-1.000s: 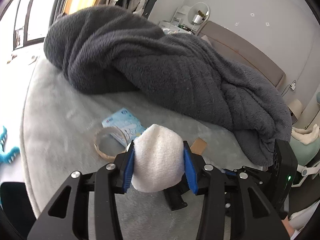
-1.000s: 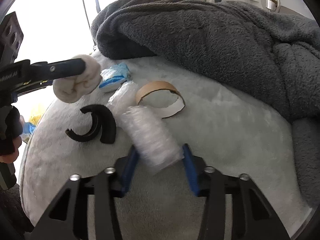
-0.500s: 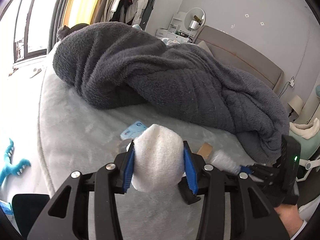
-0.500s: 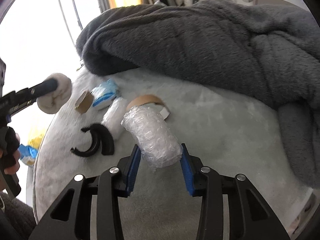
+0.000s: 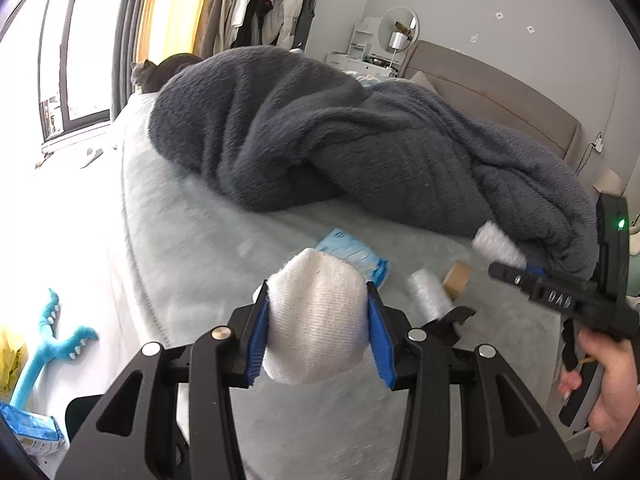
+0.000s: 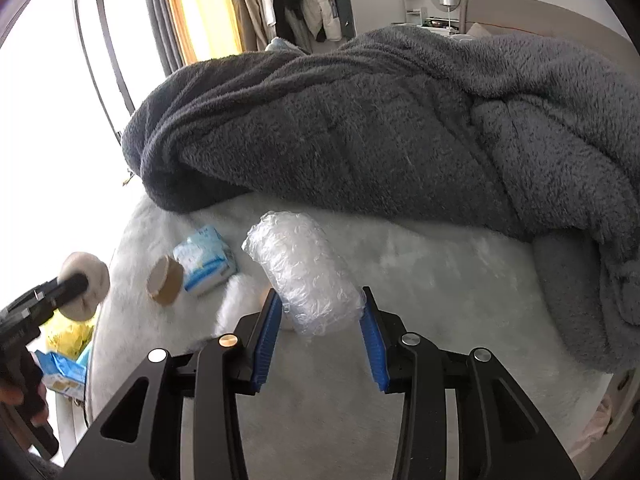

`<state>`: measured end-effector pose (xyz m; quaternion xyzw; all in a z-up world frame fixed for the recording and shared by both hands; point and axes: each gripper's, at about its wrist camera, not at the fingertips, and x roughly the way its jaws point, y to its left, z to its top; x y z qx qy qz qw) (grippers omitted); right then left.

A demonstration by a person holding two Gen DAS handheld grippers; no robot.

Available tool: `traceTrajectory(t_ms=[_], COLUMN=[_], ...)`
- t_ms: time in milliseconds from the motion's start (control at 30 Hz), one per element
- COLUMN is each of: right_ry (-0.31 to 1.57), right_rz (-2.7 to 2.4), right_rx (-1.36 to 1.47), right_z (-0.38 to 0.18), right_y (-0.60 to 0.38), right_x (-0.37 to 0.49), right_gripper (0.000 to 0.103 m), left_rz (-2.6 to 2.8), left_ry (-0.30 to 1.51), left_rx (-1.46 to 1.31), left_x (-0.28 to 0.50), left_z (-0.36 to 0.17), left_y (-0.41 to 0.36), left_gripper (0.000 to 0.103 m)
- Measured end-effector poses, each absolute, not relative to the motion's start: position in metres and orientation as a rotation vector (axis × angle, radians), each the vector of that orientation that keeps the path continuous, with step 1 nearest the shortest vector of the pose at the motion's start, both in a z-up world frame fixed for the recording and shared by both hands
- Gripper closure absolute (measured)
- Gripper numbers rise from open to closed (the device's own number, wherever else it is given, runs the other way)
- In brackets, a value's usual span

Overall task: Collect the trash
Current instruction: 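Carry the cloth ball and bubble-wrap roll over the teal bin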

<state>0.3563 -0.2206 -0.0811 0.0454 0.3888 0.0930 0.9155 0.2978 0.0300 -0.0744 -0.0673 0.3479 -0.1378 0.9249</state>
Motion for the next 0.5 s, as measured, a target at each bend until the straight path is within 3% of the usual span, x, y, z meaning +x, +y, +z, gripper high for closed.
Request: traceTrajectory(t_ms=[500], right_ry=[0.773], right_rz=[0.334], right_rx=[0.059], right_z=[-0.065], right_y=[-0.133], right_x=[0.365], right_gripper=[0.063], left_rz=[-0.166], left_ry=[0.817], left_rx=[-0.152], left_x=[0.289], left_z=[-0.101], left_y=[0.096], left_gripper=[0.056])
